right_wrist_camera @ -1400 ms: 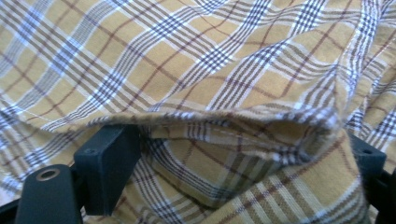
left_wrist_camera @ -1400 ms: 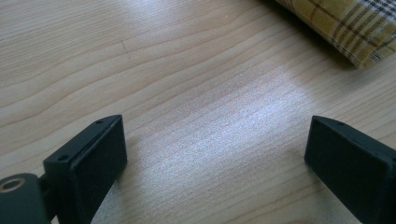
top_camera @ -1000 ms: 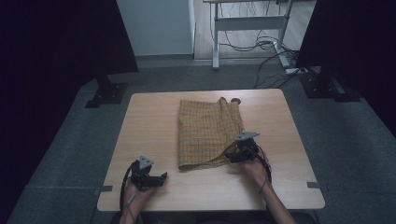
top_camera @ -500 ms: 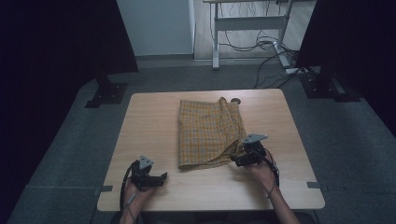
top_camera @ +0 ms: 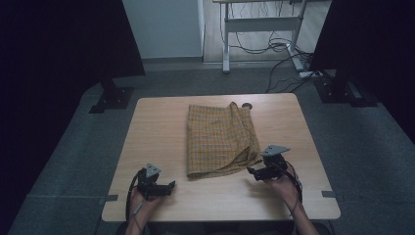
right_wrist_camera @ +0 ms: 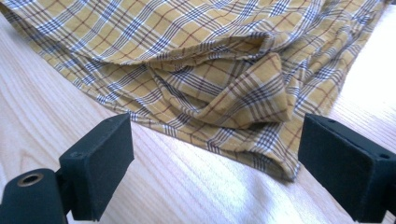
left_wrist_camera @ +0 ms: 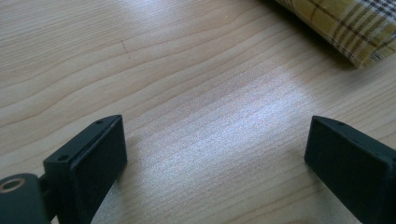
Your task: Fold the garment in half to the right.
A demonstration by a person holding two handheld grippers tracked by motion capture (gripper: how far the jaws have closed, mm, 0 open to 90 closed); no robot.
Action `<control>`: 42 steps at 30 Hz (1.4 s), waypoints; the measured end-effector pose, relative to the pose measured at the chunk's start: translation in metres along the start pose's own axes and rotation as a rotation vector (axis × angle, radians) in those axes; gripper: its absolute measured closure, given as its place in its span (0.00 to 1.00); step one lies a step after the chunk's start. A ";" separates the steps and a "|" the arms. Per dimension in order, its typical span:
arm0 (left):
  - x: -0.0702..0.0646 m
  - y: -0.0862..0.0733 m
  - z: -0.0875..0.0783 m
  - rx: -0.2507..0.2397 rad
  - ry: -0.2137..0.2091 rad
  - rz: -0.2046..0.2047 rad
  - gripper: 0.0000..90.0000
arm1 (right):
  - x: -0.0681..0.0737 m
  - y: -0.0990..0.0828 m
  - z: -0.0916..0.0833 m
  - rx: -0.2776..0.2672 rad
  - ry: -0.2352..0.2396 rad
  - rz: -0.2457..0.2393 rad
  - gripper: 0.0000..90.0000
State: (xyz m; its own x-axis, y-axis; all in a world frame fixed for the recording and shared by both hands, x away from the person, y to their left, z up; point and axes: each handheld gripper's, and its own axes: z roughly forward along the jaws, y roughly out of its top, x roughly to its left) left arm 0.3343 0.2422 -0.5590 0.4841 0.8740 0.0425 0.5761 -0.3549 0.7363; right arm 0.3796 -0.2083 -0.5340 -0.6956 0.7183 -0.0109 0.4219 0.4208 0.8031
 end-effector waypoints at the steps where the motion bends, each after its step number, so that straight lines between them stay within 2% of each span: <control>1: 0.000 0.000 0.000 0.000 0.001 -0.001 0.06 | 0.000 -0.001 -0.002 -0.002 0.001 -0.001 0.11; 11: 0.000 0.000 0.000 0.000 0.001 -0.002 0.06 | -0.001 -0.012 -0.020 -0.013 -0.010 0.012 0.11; 22: -0.001 0.000 0.000 0.000 0.003 -0.003 0.06 | -0.007 -0.031 -0.036 -0.024 -0.024 0.049 0.11; 42: -0.001 0.000 0.000 0.000 0.005 -0.005 0.06 | -0.017 -0.066 -0.066 -0.033 -0.074 0.105 0.11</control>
State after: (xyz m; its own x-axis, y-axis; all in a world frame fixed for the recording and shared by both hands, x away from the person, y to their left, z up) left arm 0.3341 0.2412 -0.5591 0.4778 0.8775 0.0424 0.5788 -0.3507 0.7362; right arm 0.3252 -0.2843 -0.5475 -0.6035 0.7967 0.0311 0.4696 0.3236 0.8214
